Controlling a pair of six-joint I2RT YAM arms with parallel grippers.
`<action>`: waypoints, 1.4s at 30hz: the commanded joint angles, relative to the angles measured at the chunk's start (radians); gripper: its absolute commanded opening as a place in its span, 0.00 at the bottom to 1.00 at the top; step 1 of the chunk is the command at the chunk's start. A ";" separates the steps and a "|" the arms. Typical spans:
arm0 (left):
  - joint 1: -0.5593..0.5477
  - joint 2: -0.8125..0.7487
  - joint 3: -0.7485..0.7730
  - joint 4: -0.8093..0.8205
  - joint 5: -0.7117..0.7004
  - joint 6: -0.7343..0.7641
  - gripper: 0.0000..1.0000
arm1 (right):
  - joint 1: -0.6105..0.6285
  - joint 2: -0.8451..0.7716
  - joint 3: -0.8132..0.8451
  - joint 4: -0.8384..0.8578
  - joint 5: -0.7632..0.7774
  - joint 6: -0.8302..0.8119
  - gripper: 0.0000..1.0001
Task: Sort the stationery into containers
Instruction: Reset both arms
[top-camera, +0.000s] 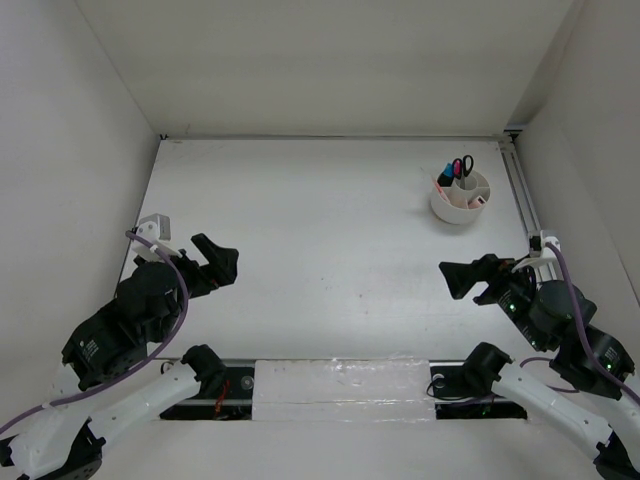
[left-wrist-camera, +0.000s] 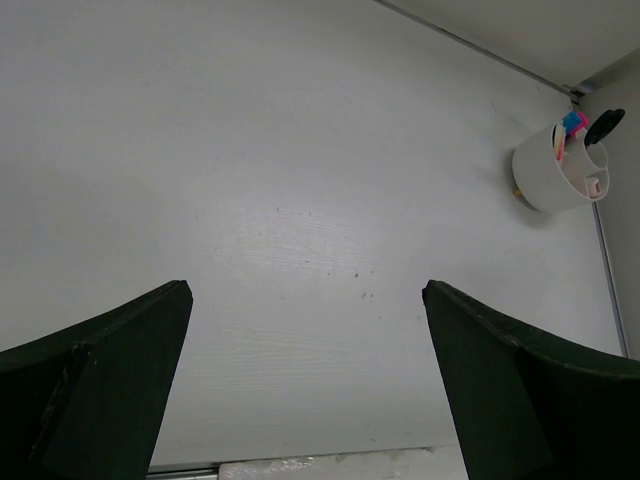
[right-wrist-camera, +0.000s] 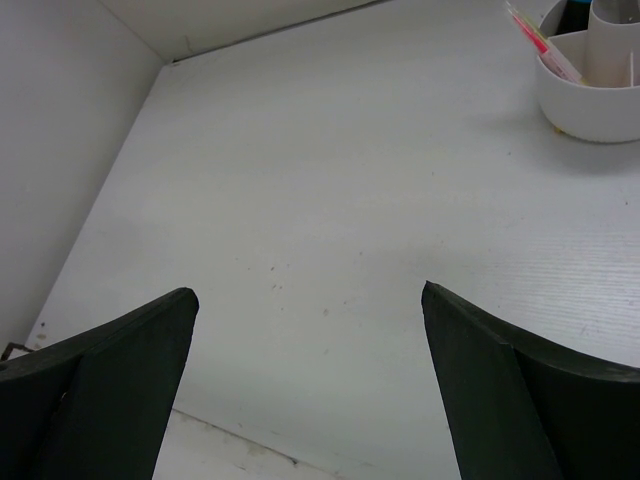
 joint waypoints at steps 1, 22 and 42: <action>0.004 -0.008 0.024 0.010 0.000 0.014 1.00 | 0.008 -0.012 0.031 0.013 0.035 0.012 1.00; 0.004 -0.017 -0.004 0.058 0.027 0.004 1.00 | 0.008 0.033 0.041 -0.025 0.120 0.061 1.00; 0.004 -0.055 -0.022 0.087 0.046 0.004 1.00 | 0.008 -0.060 -0.030 0.039 0.176 0.136 1.00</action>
